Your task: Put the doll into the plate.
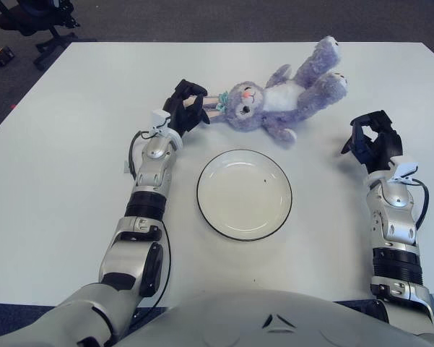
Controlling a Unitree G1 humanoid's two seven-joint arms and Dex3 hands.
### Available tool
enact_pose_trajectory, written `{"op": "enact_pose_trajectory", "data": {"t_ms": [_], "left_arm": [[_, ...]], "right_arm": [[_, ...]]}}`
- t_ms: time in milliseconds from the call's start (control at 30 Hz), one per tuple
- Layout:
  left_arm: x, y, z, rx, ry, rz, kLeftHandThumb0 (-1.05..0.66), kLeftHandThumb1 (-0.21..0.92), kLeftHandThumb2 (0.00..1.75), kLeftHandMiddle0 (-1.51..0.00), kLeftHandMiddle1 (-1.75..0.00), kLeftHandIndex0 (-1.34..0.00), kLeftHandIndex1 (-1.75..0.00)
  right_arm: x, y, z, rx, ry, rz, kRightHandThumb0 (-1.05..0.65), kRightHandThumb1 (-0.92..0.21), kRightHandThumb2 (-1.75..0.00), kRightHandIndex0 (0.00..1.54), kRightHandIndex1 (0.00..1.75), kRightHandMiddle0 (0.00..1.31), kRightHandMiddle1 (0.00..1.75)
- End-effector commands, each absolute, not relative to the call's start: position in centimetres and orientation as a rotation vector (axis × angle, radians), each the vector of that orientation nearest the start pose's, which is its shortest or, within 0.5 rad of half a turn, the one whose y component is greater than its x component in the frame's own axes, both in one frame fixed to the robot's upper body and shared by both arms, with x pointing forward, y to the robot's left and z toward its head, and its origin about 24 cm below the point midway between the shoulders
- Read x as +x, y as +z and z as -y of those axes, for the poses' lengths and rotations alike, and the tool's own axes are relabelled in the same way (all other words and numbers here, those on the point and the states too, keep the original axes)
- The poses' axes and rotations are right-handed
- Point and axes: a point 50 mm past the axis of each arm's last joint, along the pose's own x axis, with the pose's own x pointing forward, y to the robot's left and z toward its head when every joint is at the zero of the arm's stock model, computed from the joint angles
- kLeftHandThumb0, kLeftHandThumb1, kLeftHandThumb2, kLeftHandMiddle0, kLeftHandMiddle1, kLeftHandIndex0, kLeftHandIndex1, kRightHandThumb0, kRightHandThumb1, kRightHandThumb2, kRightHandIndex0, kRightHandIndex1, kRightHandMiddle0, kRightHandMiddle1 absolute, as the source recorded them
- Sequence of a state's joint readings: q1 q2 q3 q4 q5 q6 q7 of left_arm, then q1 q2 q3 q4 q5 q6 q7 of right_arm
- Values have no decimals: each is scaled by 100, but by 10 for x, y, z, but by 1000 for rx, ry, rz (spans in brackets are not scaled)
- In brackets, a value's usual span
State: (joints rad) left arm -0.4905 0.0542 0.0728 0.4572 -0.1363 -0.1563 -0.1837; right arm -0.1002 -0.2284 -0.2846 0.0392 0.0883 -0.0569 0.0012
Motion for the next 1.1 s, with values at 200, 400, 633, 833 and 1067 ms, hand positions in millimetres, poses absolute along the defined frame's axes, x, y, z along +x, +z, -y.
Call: {"op": "enact_pose_trajectory", "data": {"t_ms": [200, 400, 633, 833, 1067], "left_arm": [[344, 97, -136, -55, -236, 213, -18, 91, 33, -58, -156, -35, -149], [344, 99, -138, 11, -253, 252, -3, 92, 27, -56, -140, -34, -139], [341, 105, -141, 259, -285, 442, -43, 92, 9, -58, -20, -38, -53], [342, 103, -141, 269, -284, 464, -46, 92, 7, -58, -9, -39, -45], [342, 128, -135, 363, -389, 675, -51, 92, 7, -43, -1, -35, -41]], "right_arm": [[264, 87, 254, -147, -257, 152, -36, -87, -58, 88, 172, 25, 174], [265, 87, 252, -148, -254, 150, -36, -87, -58, 88, 172, 25, 174], [271, 87, 244, -149, -236, 144, -36, -86, -57, 89, 172, 26, 173], [271, 87, 244, -149, -237, 143, -36, -87, -57, 89, 171, 26, 173], [274, 86, 239, -136, -216, 136, -36, -87, -56, 89, 171, 26, 172]]}}
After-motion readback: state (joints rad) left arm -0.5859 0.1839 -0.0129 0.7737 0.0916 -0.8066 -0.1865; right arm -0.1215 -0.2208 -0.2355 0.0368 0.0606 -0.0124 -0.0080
